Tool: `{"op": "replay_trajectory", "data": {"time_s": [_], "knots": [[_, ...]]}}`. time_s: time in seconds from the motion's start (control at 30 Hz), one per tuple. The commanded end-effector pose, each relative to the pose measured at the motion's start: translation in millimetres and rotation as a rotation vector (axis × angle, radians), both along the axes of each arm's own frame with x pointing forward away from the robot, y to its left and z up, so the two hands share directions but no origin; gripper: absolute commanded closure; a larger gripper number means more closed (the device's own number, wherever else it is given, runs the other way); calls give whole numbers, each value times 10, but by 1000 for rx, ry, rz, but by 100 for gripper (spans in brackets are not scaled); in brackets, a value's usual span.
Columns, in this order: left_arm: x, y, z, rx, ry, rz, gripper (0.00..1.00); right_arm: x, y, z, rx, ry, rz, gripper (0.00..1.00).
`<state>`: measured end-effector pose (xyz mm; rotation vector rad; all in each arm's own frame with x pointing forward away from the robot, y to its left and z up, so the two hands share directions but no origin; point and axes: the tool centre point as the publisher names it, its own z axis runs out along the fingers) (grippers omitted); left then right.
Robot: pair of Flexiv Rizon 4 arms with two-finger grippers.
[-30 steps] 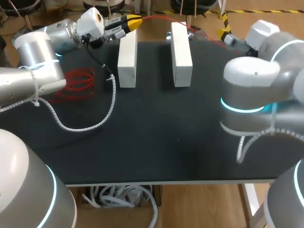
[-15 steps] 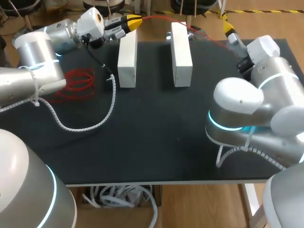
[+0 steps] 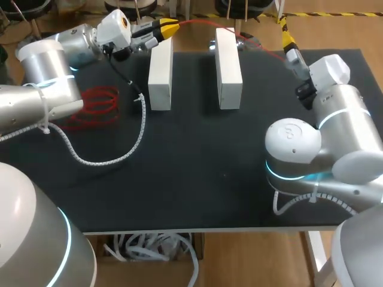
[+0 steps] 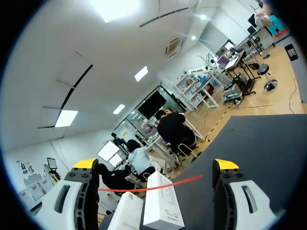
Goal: Grab the tape and strap the tape.
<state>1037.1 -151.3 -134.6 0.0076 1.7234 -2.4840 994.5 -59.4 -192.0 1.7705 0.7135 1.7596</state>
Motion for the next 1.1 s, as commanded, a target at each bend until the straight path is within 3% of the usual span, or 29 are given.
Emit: {"op": "replay_trajectory", "data": {"time_s": [0.03,0.2,0.37,0.47,0.57,0.67,1.03,1.1], "knots": [[11,0,-4,-1,0,-3,100,-72,23,77,150,92,-79,0],[11,0,-4,-1,0,-3,100,-174,23,98,368,219,-210,0],[11,0,-4,-1,0,-3,100,-233,45,64,483,302,-274,0],[11,0,-4,-1,0,-3,100,-194,63,57,548,371,-276,0],[11,0,-4,-1,0,-3,100,-193,54,54,645,459,-161,0],[11,0,-4,-1,0,-3,100,-273,59,12,550,345,21,0],[11,0,-4,-1,0,-3,100,-273,59,12,550,345,21,0],[11,0,-4,-1,0,-3,100,-270,95,-42,656,401,-94,0]]}}
